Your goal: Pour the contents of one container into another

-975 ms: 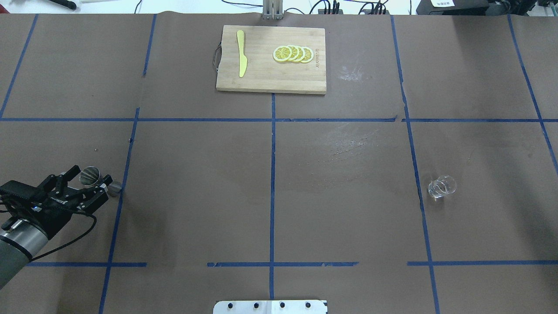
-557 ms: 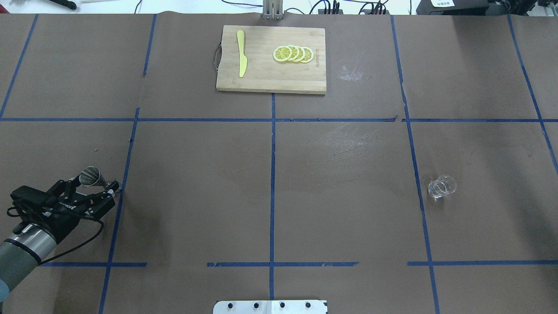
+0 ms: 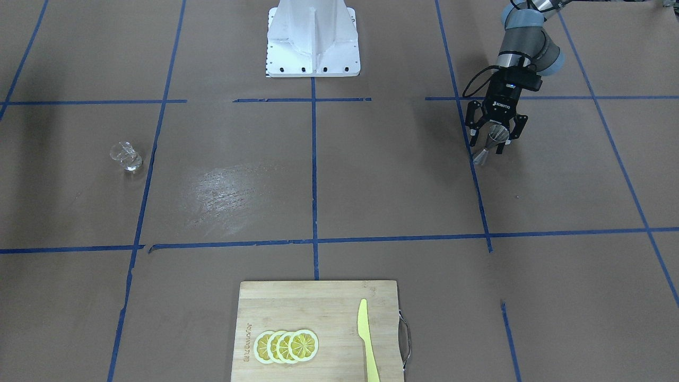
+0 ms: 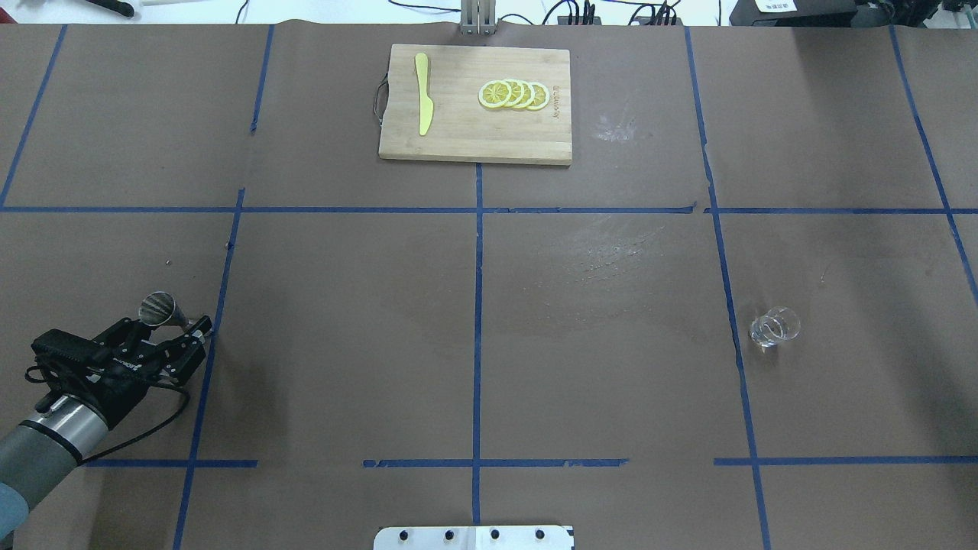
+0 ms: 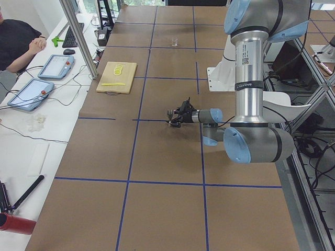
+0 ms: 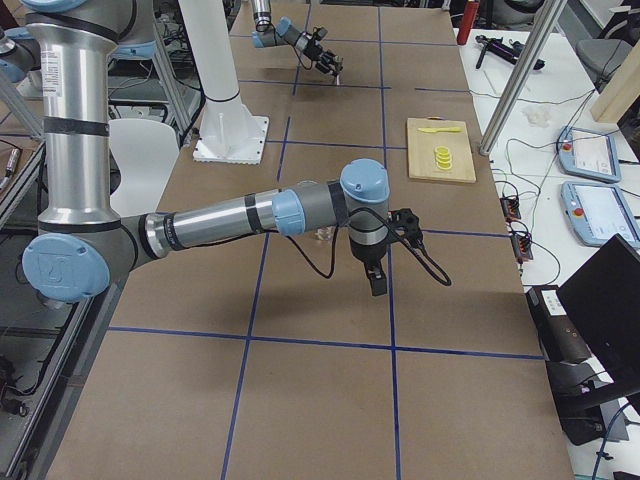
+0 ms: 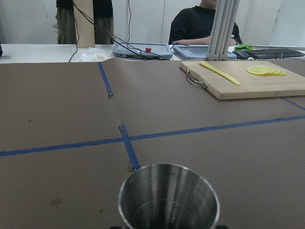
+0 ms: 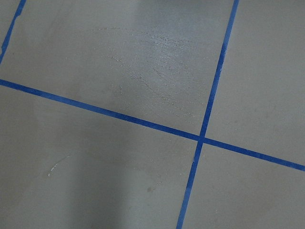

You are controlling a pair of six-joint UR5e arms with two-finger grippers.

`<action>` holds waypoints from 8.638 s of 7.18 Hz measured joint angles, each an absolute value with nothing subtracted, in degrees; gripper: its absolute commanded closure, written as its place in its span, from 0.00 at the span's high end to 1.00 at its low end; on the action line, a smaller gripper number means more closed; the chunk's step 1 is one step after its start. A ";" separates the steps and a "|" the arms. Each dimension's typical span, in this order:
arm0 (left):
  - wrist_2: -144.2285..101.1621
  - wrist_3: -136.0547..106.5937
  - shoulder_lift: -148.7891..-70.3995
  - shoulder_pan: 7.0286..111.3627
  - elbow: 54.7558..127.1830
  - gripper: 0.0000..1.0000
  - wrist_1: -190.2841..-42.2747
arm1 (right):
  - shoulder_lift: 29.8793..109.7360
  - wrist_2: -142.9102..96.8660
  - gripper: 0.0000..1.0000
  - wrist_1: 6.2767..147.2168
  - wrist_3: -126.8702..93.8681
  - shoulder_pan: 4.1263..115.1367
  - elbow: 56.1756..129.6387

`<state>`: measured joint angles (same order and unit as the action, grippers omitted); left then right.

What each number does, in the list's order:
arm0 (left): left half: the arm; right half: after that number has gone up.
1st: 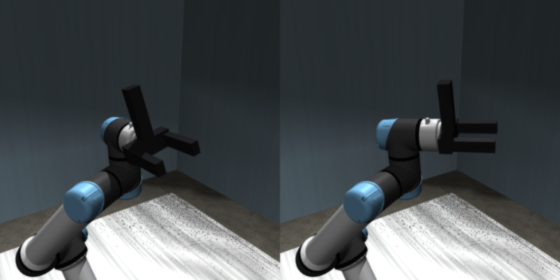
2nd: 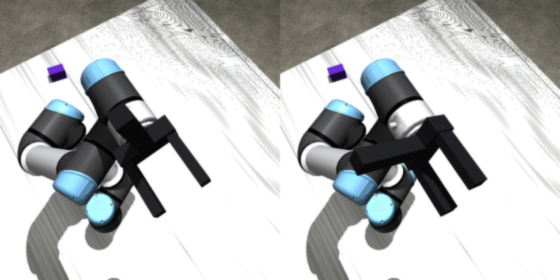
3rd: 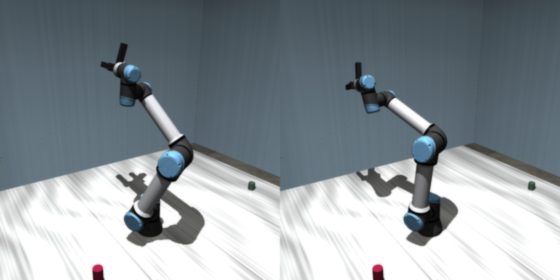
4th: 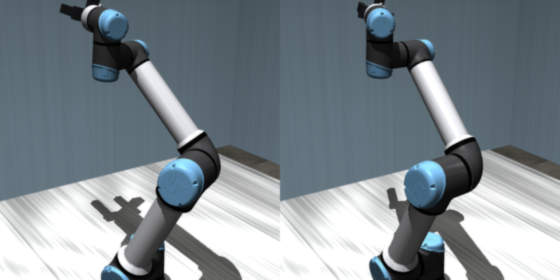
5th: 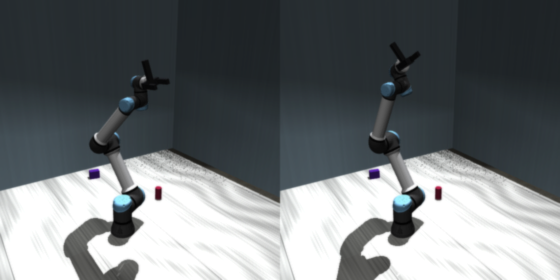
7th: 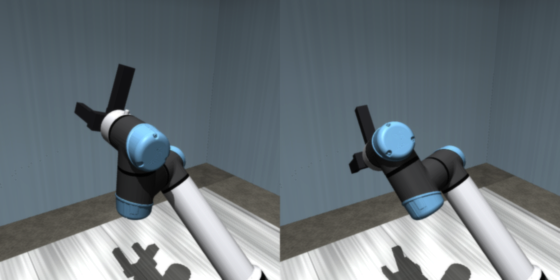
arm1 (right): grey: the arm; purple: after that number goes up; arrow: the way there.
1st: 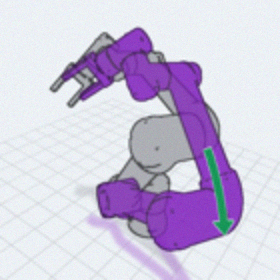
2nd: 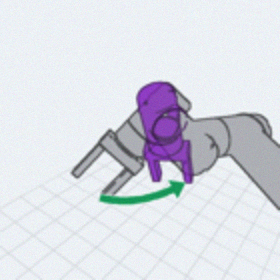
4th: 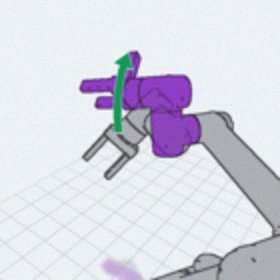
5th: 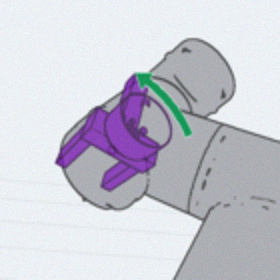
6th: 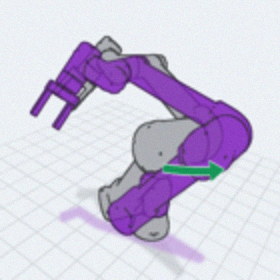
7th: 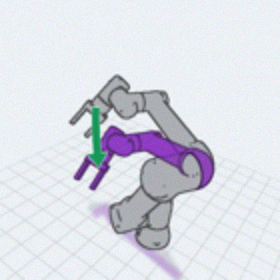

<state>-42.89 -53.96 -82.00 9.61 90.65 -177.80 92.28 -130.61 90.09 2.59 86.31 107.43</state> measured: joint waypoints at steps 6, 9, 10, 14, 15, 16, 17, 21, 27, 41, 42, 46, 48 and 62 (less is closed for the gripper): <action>-42.93 -54.01 -82.09 9.65 90.03 0.54 -177.89 | 92.28 -130.61 1.00 90.09 2.57 86.31 107.49; -42.98 -54.21 -82.09 9.59 89.80 0.54 -177.95 | 92.31 -130.61 1.00 90.09 2.57 86.31 107.49; -42.98 -54.25 -82.09 9.58 89.77 0.54 -178.01 | 92.37 -130.61 1.00 90.09 2.61 86.31 107.49; -42.92 -55.26 -82.01 9.46 89.74 0.00 -178.24 | 92.54 -130.61 1.00 90.09 2.60 86.38 107.62; -42.91 -55.33 -81.98 9.47 89.78 0.00 -178.36 | 92.54 -130.61 1.00 90.09 2.61 86.42 107.65; -42.91 -55.34 -81.94 9.48 89.94 0.00 -178.54 | 92.58 -130.61 1.00 90.09 2.61 86.45 107.66; -42.97 -55.21 -81.93 9.52 90.29 0.00 -178.70 | 92.59 -130.61 1.00 90.09 2.58 86.47 107.66; -43.58 -44.86 -81.95 9.58 93.95 0.00 -182.51 | 92.55 -130.61 1.00 90.09 2.63 86.57 107.66; -71.43 -18.94 -85.21 18.99 94.12 0.00 -195.81 | 92.57 -130.61 1.00 90.09 2.44 86.57 107.87; -101.50 -7.84 -125.14 29.29 83.33 0.00 -160.26 | 94.85 -130.91 1.00 80.93 -7.97 86.54 108.23; -103.96 -6.54 -126.07 29.37 82.23 0.00 -159.89 | 94.85 -131.15 1.00 80.88 -8.04 86.55 108.27; -107.76 -5.78 -126.75 29.64 81.40 0.00 -161.49 | 94.94 -134.14 0.99 80.98 -18.35 83.85 111.05; -107.68 -5.89 -126.68 29.96 81.33 0.00 -161.99 | 95.31 -130.99 1.00 80.87 -31.83 77.00 116.99; -107.40 -6.59 -126.28 31.07 81.39 0.00 -162.15 | 104.75 -39.07 1.00 56.41 -86.42 12.31 114.77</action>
<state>-107.40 -6.59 -126.28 31.07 81.39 -162.15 104.75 -39.07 56.41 -86.42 12.31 114.77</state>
